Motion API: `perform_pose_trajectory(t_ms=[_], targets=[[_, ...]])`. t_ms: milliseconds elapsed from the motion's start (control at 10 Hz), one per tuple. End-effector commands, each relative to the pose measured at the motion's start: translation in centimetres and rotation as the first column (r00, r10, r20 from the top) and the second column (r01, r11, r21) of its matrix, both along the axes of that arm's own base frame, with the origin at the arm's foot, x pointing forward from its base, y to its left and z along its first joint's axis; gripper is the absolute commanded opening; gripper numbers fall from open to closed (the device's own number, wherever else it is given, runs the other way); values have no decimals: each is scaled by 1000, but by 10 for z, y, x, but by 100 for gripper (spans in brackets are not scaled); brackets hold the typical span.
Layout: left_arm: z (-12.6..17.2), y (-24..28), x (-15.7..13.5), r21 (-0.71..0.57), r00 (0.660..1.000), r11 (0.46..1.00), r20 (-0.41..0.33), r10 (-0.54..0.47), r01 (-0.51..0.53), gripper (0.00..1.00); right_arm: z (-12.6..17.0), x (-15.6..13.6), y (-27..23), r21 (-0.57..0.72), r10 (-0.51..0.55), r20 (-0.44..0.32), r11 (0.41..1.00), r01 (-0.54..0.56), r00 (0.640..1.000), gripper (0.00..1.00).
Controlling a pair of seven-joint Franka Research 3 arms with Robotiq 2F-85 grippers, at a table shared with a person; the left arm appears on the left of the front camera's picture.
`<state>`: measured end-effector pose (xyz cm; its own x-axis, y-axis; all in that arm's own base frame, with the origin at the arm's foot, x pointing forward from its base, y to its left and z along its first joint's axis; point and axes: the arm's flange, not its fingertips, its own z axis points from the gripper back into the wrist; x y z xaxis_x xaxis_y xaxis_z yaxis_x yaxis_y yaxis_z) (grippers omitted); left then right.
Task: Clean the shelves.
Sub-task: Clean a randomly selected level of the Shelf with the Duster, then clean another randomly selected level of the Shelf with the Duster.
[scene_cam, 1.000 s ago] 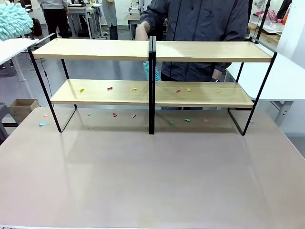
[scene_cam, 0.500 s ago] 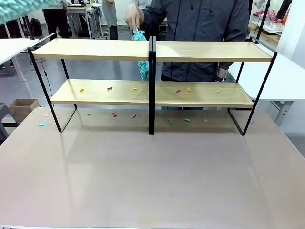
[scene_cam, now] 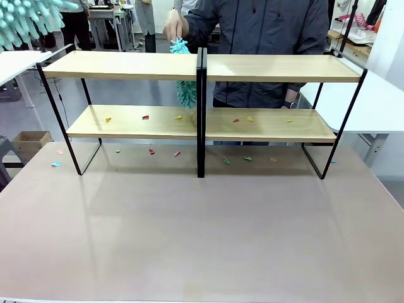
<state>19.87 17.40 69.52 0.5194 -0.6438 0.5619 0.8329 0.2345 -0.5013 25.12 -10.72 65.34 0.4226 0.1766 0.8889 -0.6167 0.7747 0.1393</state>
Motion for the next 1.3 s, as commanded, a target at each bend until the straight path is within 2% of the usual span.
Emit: perform_pose_trajectory(t_ms=[0, 1200], targets=[[24, -15, -2, 17, 999, 999, 19, 28, -28, 12, 1, 0, 0, 6, 7, 4, 1000, -7, 1000, 100], [19, -15, -2, 31, 1000, 999, 26, 14, -15, 12, 1, 0, 0, 6, 7, 4, 1000, -7, 1000, 100]])
